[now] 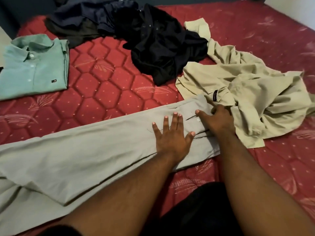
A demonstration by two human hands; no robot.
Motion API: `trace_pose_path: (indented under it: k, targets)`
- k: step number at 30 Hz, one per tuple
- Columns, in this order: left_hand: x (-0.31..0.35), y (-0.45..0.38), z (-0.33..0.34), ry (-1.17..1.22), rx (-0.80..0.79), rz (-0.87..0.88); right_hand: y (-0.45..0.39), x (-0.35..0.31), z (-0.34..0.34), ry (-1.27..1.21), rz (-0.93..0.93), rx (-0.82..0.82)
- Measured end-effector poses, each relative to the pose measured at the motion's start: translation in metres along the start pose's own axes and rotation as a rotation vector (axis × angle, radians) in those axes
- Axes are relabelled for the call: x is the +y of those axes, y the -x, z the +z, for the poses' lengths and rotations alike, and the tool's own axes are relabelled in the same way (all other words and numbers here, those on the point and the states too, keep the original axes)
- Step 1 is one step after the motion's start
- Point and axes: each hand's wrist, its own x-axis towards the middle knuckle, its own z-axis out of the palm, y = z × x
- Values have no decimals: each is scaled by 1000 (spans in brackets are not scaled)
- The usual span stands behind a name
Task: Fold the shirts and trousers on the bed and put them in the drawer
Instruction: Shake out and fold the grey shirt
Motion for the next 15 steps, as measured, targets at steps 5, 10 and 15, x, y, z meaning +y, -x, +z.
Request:
trace_pose_path:
  k: [5, 10, 15]
  targets:
    - [0, -2, 19, -140, 43, -3, -6, -7, -9, -268, 74, -255]
    - [10, -9, 7, -192, -95, -53, 4, -21, -32, -261, 54, -500]
    - [12, -15, -17, 168, -65, -28, 25, -38, -47, -62, -149, -317]
